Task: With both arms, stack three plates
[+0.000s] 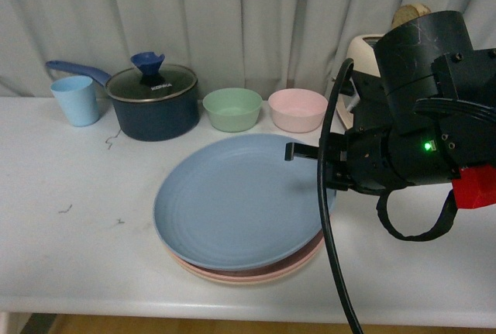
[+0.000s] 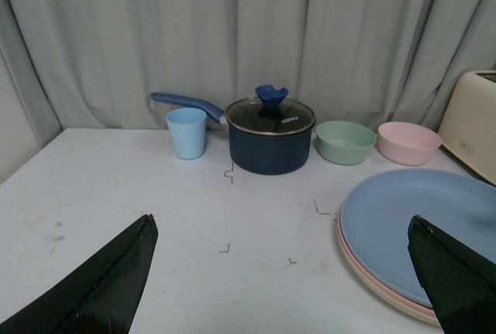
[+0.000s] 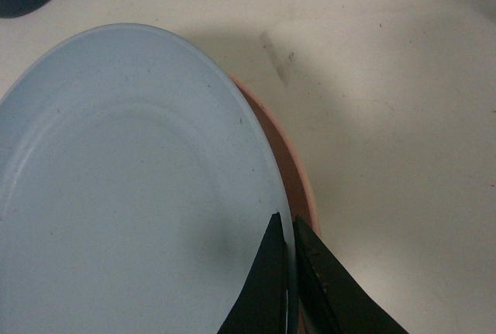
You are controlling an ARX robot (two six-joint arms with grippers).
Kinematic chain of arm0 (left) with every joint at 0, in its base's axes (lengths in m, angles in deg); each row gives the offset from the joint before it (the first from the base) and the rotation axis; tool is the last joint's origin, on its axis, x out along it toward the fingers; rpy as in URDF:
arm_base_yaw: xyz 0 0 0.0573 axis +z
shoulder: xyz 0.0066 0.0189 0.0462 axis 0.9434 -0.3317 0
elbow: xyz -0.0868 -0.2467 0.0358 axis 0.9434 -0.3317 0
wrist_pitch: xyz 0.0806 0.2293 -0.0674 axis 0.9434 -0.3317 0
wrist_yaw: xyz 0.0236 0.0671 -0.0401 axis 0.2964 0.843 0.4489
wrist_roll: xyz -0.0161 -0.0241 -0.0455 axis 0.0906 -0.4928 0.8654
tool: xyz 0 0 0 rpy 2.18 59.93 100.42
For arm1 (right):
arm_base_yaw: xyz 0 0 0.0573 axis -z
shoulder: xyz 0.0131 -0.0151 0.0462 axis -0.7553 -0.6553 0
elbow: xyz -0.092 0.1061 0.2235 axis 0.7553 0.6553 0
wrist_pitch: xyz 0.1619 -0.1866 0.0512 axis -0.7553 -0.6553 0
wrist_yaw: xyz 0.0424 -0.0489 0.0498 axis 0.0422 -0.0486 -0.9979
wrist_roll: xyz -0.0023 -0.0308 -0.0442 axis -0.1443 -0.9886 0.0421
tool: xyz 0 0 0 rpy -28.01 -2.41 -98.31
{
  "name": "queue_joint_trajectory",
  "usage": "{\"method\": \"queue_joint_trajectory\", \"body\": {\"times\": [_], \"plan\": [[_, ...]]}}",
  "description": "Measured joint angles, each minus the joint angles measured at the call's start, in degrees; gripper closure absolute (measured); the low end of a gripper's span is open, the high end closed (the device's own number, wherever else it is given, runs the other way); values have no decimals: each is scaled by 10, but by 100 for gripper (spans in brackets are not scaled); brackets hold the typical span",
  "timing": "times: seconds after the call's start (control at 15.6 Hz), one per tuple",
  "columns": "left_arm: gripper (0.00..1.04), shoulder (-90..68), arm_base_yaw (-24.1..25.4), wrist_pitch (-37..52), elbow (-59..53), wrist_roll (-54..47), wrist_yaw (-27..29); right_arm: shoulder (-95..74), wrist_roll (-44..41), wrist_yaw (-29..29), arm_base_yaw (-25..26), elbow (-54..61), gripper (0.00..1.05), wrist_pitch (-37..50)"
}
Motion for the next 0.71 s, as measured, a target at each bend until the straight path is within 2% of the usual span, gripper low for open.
{"method": "queue_joint_trajectory", "body": {"times": [0.06,0.19,0.26,0.39,0.58,0.64,0.71], "plan": [[7,0,0,0,0,0,0,-1,0,0,0,4,102,0],[7,0,0,0,0,0,0,-2,1,1,0,9,84,5],[7,0,0,0,0,0,0,9,6,-2,3,29,53,14],[7,0,0,0,0,0,0,36,11,-7,6,49,39,16],[7,0,0,0,0,0,0,161,2,19,17,92,6,-25],[7,0,0,0,0,0,0,191,-5,19,18,99,6,-25],[7,0,0,1,0,0,0,195,-14,29,17,104,8,22]]}}
